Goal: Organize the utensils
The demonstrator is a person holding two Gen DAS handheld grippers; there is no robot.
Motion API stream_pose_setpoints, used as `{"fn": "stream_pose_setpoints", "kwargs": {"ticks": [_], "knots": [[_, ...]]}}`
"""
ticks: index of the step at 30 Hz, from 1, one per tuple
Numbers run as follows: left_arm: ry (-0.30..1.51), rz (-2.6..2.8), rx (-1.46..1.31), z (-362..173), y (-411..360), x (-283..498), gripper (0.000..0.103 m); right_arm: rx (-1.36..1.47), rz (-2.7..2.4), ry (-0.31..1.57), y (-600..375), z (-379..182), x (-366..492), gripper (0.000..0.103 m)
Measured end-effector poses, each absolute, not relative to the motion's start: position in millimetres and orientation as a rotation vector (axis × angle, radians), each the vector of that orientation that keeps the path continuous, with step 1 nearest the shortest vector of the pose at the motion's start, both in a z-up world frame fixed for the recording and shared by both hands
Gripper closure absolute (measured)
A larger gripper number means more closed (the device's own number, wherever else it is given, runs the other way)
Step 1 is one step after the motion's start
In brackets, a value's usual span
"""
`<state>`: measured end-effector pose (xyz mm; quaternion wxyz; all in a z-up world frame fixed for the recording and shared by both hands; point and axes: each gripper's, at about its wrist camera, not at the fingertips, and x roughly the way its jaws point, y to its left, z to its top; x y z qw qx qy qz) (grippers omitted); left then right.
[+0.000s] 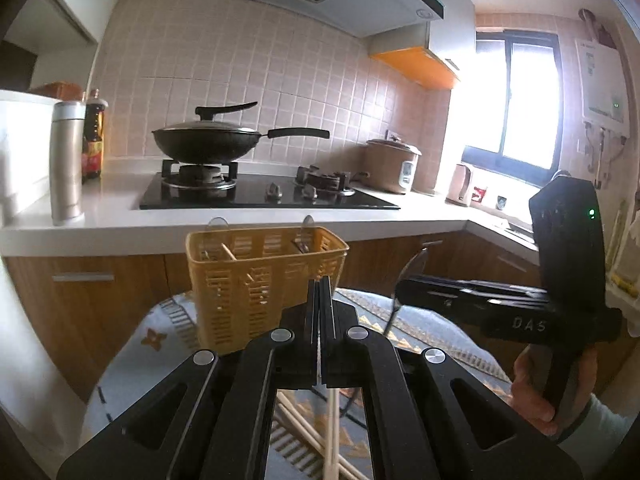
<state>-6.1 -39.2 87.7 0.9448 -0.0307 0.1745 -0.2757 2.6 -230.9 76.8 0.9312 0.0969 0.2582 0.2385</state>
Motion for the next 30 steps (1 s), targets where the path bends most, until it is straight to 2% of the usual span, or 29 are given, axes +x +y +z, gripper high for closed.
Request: {"fn": "stream_pose_setpoints", "kwargs": {"ticks": [4,7,9,13,15,18,19,20,21,22,25,27,29,30], "knots": [[0.588,-0.679,0.0,59.6,-51.4,17.6,0.103,0.194,0.447,0.546,-242.0,74.6,0.4,0.074],[0.768,-0.701,0.065,26.8,-72.4,41.5,0.095,0.211,0.421,0.583,-258.9,68.4,-0.2,0.079],[0.871,-0.72,0.084,10.5,-87.4,60.6,0.095,0.232,0.402,0.603,-273.9,64.6,-2.1,0.079],[1.007,-0.741,0.067,-7.2,-112.2,95.9,0.076,0.255,0.374,0.635,-296.5,60.0,-2.4,0.079],[1.069,-0.761,0.063,-15.2,-123.2,108.8,0.076,0.252,0.39,0.676,-299.4,53.7,2.7,0.079],[1.122,-0.723,0.126,-25.1,-137.5,117.0,0.067,0.238,0.351,0.757,-302.7,38.9,11.4,0.078],[1.135,-0.709,0.162,-28.6,-142.4,117.3,0.063,0.244,0.35,0.788,-304.9,33.8,14.9,0.073],[1.157,-0.683,0.213,-34.0,-149.0,117.7,0.064,0.264,0.35,0.824,-309.3,26.6,18.6,0.066],[1.148,-0.67,0.244,-34.9,-153.4,115.4,0.065,0.278,0.34,0.849,-312.8,21.3,21.3,0.063],[1.151,-0.66,0.286,-35.6,-159.0,113.9,0.066,0.291,0.321,0.879,-317.9,15.1,24.0,0.062],[1.155,-0.601,0.38,-35.7,-170.0,112.8,0.077,0.325,0.281,0.922,-332.0,5.9,25.2,0.062],[1.168,-0.595,0.414,-36.3,-173.7,113.4,0.078,0.34,0.233,0.962,-342.7,2.8,24.3,0.059],[1.176,-0.586,0.444,-37.0,-176.3,113.8,0.082,0.319,0.133,1.052,-351.6,-4.1,28.4,0.047],[1.178,-0.583,0.454,-37.1,-177.6,114.2,0.083,0.31,0.103,1.087,-354.0,-7.9,31.0,0.047]]}}
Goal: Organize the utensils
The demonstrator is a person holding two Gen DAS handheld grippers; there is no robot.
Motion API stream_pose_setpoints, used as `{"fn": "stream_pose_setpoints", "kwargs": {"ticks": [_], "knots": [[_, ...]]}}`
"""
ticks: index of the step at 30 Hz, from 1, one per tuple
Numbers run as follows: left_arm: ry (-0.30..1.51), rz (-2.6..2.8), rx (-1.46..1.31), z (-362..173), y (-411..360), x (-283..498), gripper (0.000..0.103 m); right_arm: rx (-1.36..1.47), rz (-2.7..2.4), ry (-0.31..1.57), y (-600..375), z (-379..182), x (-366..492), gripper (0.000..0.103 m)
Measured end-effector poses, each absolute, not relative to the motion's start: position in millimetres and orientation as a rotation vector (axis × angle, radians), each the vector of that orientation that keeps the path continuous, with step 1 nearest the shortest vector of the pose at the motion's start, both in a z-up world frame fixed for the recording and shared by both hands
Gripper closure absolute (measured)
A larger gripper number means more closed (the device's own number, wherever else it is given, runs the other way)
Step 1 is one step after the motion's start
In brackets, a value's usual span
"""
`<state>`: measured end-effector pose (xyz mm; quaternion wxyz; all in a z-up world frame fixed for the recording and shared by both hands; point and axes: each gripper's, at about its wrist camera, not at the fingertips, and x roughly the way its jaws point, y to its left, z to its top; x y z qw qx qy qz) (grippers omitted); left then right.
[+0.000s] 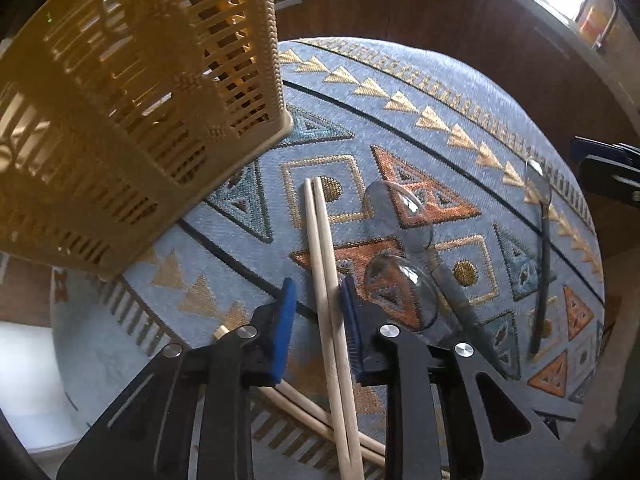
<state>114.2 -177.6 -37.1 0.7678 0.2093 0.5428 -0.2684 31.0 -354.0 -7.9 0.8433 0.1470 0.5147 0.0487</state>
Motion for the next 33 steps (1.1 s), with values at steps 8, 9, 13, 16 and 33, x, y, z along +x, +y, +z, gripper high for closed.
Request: {"fn": "stream_pose_setpoints", "kwargs": {"ticks": [8,9,13,16,33], "knots": [[1.142,-0.589,0.345,-31.8,-154.1,116.1,0.093,0.292,-0.036,1.276,-371.5,-45.9,30.8,0.046],[1.13,-0.582,0.325,-30.4,-146.8,115.2,0.093,0.308,-0.034,1.292,-373.1,-49.7,29.7,0.046],[1.054,-0.592,0.164,-13.5,-108.7,99.6,0.093,0.326,-0.033,1.307,-371.2,-55.7,32.5,0.046],[0.97,-0.584,0.072,8.1,-79.5,84.0,0.093,0.27,-0.024,1.309,-358.7,-53.6,42.4,0.047],[0.868,-0.549,0.021,25.2,-36.5,71.7,0.093,0.051,-0.06,1.338,-305.5,-53.6,74.8,0.051]]}}
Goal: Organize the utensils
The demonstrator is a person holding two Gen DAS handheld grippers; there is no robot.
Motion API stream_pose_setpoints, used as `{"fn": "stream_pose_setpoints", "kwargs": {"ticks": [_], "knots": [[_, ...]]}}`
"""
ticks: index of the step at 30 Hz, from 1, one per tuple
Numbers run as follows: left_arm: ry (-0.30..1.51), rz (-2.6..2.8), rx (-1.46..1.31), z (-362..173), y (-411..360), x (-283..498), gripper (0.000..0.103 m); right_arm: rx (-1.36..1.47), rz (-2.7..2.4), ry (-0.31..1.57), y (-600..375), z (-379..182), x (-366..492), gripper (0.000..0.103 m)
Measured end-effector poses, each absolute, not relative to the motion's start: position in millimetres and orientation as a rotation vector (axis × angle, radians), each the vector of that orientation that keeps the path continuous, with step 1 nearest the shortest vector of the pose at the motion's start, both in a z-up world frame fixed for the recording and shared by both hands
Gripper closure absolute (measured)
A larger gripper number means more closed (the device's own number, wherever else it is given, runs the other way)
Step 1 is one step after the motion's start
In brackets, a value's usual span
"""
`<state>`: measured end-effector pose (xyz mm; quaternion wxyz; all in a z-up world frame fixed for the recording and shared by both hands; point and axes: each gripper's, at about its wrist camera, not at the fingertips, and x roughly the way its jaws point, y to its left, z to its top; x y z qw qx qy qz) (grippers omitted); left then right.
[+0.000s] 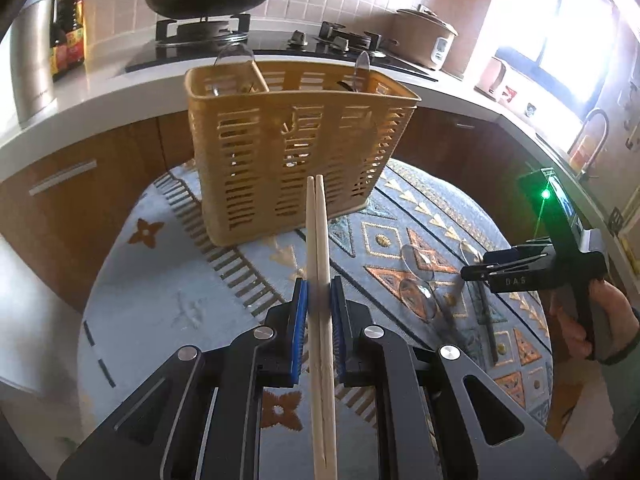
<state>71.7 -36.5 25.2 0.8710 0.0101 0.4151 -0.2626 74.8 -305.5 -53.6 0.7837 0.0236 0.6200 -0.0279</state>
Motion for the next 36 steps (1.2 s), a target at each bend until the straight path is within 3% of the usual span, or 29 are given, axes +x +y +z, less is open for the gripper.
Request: {"fn": "stream_pose_setpoints", "kwargs": {"ticks": [1,4,12,17,29,36], "knots": [[0.869,-0.55,0.019,24.0,-36.1,72.3,0.093,0.065,-0.06,1.348,-307.0,-53.2,76.7,0.053],[0.871,-0.554,0.02,20.1,-36.3,73.0,0.093,0.027,-0.044,1.352,-295.0,-49.9,86.7,0.074],[0.862,-0.542,-0.015,18.7,-24.8,74.1,0.093,-0.034,0.022,1.295,-278.6,-45.0,76.5,0.076],[0.834,-0.538,-0.047,23.3,-17.9,72.5,0.093,-0.07,0.076,1.159,-260.4,-31.7,41.9,0.076],[0.653,-0.549,-0.138,54.7,-10.3,41.8,0.093,-0.018,0.264,0.864,-238.5,21.3,-27.6,0.077],[0.549,-0.542,-0.142,74.9,-15.1,24.7,0.093,0.021,0.317,0.763,-239.6,32.0,-24.7,0.077]]}}
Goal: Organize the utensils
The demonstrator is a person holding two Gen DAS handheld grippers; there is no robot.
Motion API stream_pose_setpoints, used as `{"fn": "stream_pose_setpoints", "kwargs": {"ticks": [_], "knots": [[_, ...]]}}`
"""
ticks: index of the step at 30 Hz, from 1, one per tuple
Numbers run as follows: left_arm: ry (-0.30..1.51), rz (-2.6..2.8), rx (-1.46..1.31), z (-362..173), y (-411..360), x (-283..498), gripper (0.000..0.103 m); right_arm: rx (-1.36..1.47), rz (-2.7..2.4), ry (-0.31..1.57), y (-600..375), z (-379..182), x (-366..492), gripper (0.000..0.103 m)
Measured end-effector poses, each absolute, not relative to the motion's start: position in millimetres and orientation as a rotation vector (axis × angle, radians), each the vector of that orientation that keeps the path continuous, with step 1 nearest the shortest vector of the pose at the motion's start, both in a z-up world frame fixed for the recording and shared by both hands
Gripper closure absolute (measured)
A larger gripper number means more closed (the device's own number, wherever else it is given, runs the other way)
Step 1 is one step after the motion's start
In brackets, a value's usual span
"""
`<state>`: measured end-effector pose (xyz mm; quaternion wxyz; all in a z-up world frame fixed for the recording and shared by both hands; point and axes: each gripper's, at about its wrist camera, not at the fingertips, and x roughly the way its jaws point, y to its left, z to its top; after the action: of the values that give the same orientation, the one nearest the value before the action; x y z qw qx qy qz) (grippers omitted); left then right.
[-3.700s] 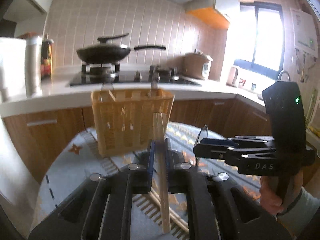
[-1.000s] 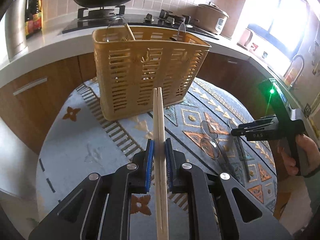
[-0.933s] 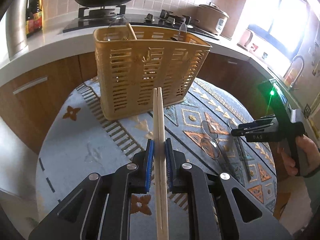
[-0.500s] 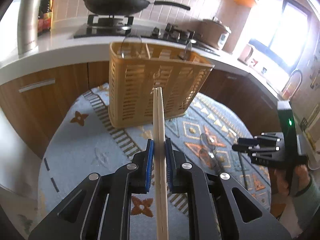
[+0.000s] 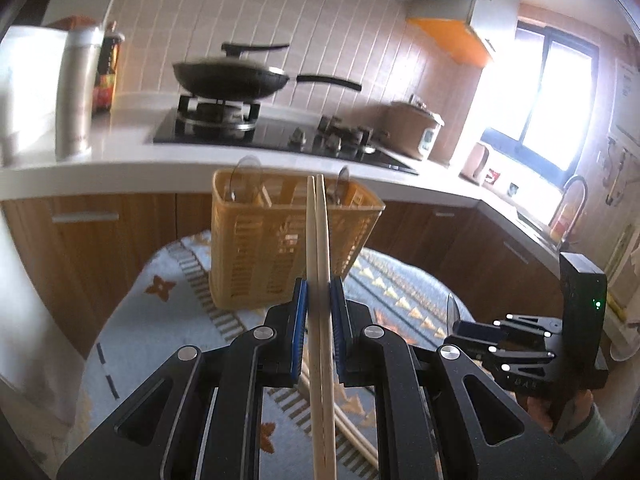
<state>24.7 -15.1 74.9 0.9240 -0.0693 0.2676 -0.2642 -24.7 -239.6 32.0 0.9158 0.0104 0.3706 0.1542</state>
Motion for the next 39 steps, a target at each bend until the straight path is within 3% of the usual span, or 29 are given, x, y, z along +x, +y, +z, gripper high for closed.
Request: {"fn": "stream_pose_setpoints", "kwargs": {"ticks": [5,7,15,18,23,29,39], "knots": [[0.487,-0.536,-0.153,88.5,-18.5,18.7,0.093,0.078,0.37,0.669,-238.5,48.9,-24.2,0.079],[0.465,-0.536,-0.157,92.4,-19.1,17.4,0.093,0.099,0.397,0.633,-238.0,56.5,-25.1,0.092],[0.42,-0.531,-0.139,99.2,-23.2,16.2,0.093,0.136,0.384,0.614,-239.6,61.0,-8.5,0.092],[0.429,-0.528,-0.143,96.2,-18.6,18.4,0.093,0.164,0.352,0.706,-253.5,50.9,3.7,0.086],[0.443,-0.538,-0.161,90.7,-11.0,22.2,0.093,0.277,0.3,0.864,-283.3,35.2,28.1,0.054],[0.451,-0.55,-0.16,87.1,-8.3,21.7,0.093,0.35,0.286,1.04,-263.5,4.5,74.9,0.054],[0.455,-0.538,-0.152,84.2,6.6,25.2,0.093,0.254,0.129,1.087,-204.3,-35.5,128.1,0.054]]}}
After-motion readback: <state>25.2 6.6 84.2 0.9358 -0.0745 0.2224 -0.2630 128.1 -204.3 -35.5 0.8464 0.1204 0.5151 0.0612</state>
